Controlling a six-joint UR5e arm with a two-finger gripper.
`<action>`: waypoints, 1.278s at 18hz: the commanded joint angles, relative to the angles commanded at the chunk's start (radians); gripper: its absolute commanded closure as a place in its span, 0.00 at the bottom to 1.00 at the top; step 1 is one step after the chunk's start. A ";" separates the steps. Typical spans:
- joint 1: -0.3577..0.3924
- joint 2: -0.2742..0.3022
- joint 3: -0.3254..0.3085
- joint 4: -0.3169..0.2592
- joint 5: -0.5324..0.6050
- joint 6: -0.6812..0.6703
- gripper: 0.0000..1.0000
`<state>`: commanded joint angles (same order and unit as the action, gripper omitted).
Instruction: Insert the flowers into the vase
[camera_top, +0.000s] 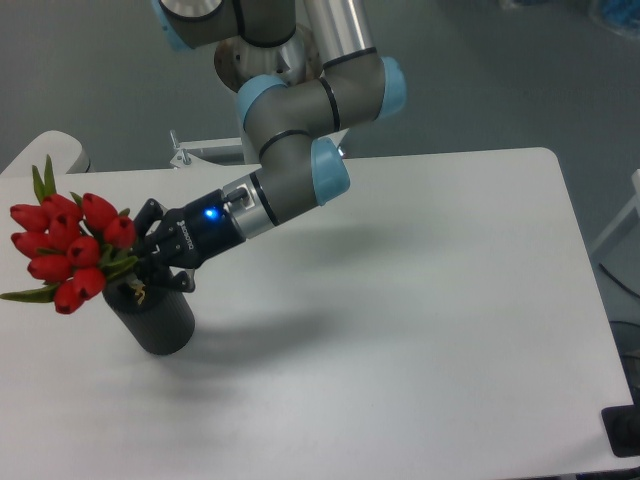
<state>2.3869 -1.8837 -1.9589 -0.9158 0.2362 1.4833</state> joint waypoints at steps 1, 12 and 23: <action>0.000 -0.002 0.000 0.000 0.000 0.000 0.69; 0.028 -0.003 -0.017 -0.003 0.005 0.008 0.30; 0.147 0.031 -0.080 -0.005 0.005 -0.008 0.00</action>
<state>2.5340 -1.8530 -2.0387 -0.9204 0.2408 1.4757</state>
